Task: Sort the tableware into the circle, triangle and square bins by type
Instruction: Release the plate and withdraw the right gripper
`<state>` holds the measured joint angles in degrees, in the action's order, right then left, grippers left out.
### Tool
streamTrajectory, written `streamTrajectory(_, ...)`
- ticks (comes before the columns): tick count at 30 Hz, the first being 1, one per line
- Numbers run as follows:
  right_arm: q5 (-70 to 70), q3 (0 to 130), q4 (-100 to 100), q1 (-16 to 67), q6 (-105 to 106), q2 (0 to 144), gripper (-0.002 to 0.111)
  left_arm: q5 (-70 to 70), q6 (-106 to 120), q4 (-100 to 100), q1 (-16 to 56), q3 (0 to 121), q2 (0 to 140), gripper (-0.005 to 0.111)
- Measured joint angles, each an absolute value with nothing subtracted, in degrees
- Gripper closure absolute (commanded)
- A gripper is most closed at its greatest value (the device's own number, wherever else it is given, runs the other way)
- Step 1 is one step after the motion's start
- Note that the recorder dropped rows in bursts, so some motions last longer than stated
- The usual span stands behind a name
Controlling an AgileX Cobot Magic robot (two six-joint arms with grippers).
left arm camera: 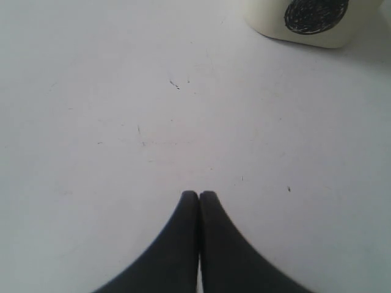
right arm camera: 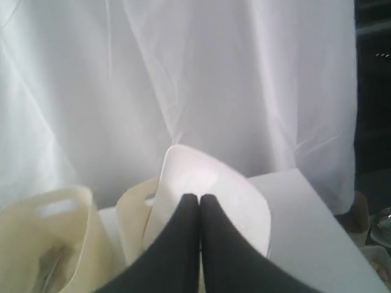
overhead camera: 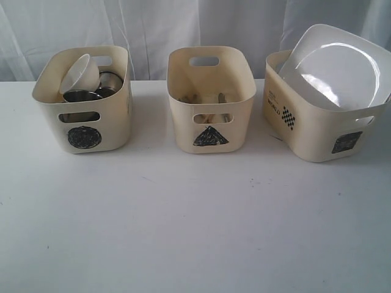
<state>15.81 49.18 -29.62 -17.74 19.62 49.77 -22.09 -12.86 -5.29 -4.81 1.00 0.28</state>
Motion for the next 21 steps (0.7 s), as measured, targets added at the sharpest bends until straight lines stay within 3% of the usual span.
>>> streamTrajectory(8,29.9,41.7,-29.9,-17.1,18.0,28.0,0.108,-22.1,-12.9,-5.3,-4.8,1.0,0.3,0.107)
streamTrajectory(14,45.5,38.0,-41.3,-16.6,16.1,21.8,0.108,-22.1,-12.9,-5.3,-4.8,1.0,0.3,0.107)
streamTrajectory(18,42.7,34.8,-34.1,-9.9,4.0,20.5,0.108,-22.1,-12.9,-5.3,-4.8,1.0,0.3,0.107)
streamTrajectory(21,36.5,34.7,-26.6,-7.4,8.9,20.4,0.108,-22.1,-12.9,-5.3,-4.8,1.0,0.3,0.107)
